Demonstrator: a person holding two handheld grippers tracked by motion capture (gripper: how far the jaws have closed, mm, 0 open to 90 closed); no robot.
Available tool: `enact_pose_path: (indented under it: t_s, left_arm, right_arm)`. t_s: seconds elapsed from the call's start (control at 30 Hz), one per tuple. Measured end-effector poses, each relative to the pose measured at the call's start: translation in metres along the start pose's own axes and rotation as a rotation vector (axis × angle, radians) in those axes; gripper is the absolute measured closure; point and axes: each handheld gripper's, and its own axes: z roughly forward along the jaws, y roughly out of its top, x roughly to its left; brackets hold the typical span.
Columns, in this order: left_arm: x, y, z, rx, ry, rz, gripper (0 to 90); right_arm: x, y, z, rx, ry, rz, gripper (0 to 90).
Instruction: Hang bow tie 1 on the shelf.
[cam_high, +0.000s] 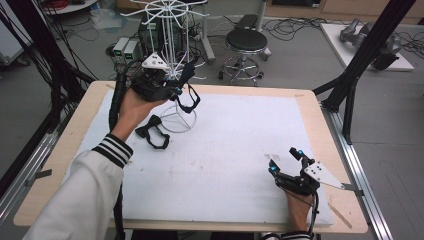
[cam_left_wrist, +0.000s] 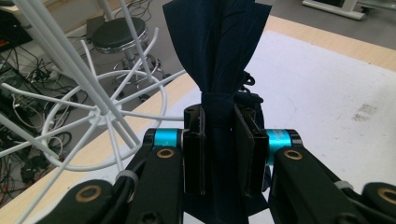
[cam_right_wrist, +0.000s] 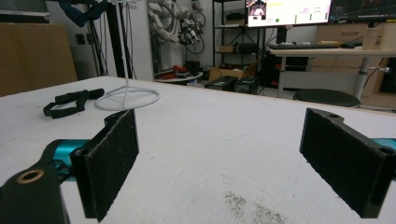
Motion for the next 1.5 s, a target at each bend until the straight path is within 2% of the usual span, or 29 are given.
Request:
enact_pose_path:
  t_s: [0.37,0.8,0.93,1.13,1.2,1.33,1.4,1.5]
  left_arm:
    - [0.008,0.004,0.006,0.028,0.039,-0.021,74.9]
    - [0.010,0.003,0.009,0.040,0.053,-0.026,72.2]
    - [0.011,0.003,0.008,0.029,0.052,-0.016,57.9]
    - [0.010,0.004,0.003,-0.019,0.079,0.000,40.0]
    - [0.010,0.004,0.001,-0.039,0.075,0.004,33.2]
    - [0.008,0.002,-0.003,-0.066,0.075,0.056,18.1]
    - [0.006,-0.002,-0.008,-0.108,0.072,0.051,16.5]
    - [0.006,-0.008,-0.015,-0.130,0.056,0.062,16.5]
  right_arm:
    - [0.000,0.000,0.000,0.001,0.000,0.002,11.1]
    - [0.000,0.000,0.000,-0.002,-0.002,-0.002,11.1]
    - [0.000,0.000,0.000,0.002,-0.001,0.001,11.1]
    - [0.000,0.000,0.000,-0.001,-0.002,-0.003,11.1]
    - [0.000,0.000,0.000,0.000,-0.002,-0.002,11.1]
    - [0.000,0.000,0.000,0.000,-0.002,-0.002,11.1]
    - [0.000,0.000,0.000,-0.001,-0.002,-0.003,11.1]
    - [0.000,0.000,0.000,0.000,-0.001,-0.003,11.1]
